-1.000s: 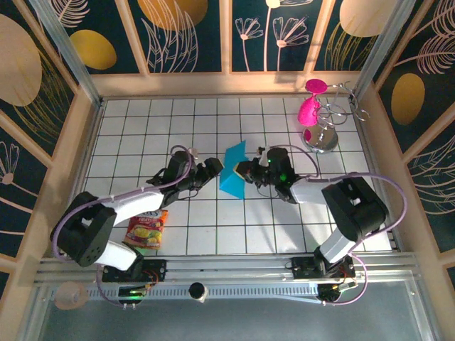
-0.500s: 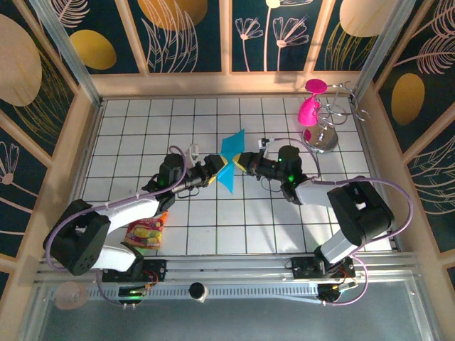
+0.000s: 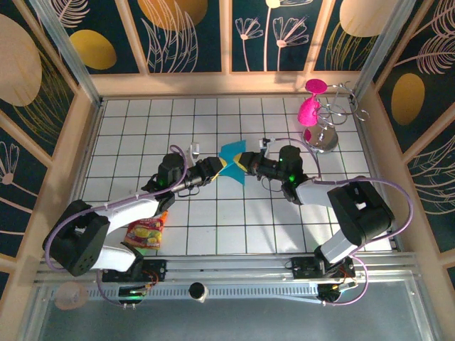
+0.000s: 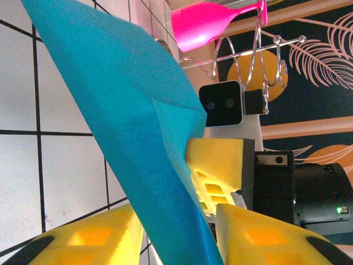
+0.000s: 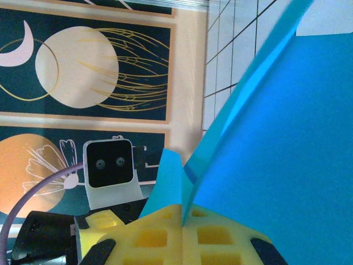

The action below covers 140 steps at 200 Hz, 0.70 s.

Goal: Fold a paper plane with a square sheet of paper (pick it up from the middle)
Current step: Turn over the paper at the center of the table.

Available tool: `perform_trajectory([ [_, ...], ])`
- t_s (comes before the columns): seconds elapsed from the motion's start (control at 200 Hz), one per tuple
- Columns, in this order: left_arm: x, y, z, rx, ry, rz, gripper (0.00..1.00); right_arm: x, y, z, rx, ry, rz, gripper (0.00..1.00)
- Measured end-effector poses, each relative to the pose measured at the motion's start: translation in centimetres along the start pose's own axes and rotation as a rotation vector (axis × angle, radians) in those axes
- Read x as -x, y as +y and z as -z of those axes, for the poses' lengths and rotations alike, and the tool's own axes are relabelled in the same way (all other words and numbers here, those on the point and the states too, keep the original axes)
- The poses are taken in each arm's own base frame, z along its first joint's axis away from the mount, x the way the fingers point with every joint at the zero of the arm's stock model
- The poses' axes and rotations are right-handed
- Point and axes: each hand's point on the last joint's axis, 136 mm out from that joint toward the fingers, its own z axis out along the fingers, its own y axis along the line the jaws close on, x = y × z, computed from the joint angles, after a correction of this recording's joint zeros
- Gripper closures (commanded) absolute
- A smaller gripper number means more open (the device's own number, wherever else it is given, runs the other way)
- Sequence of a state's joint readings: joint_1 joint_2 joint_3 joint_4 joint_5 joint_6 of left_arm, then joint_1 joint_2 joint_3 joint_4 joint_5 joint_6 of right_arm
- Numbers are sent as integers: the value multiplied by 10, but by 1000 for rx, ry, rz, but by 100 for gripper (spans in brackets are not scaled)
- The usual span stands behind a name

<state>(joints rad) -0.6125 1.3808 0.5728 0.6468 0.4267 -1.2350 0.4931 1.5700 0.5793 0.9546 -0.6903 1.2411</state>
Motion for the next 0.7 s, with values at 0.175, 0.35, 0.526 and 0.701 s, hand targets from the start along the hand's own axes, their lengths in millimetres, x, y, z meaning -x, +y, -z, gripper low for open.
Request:
perform_trajectory([
  [0.175,-2,0,0,-2,12,-1,74,1,-1,0,-1,-1,0,95],
  [0.35,-4,2,0,6,20,1,83,0,-4,0,-14,1,-7,91],
  [0.526,-4,4,-1,23,29,-10,89,-2,-15,1,-54,4,-14,80],
  [0.701,-4,6,-2,47,38,-34,94,-2,-29,5,-125,-4,-14,60],
])
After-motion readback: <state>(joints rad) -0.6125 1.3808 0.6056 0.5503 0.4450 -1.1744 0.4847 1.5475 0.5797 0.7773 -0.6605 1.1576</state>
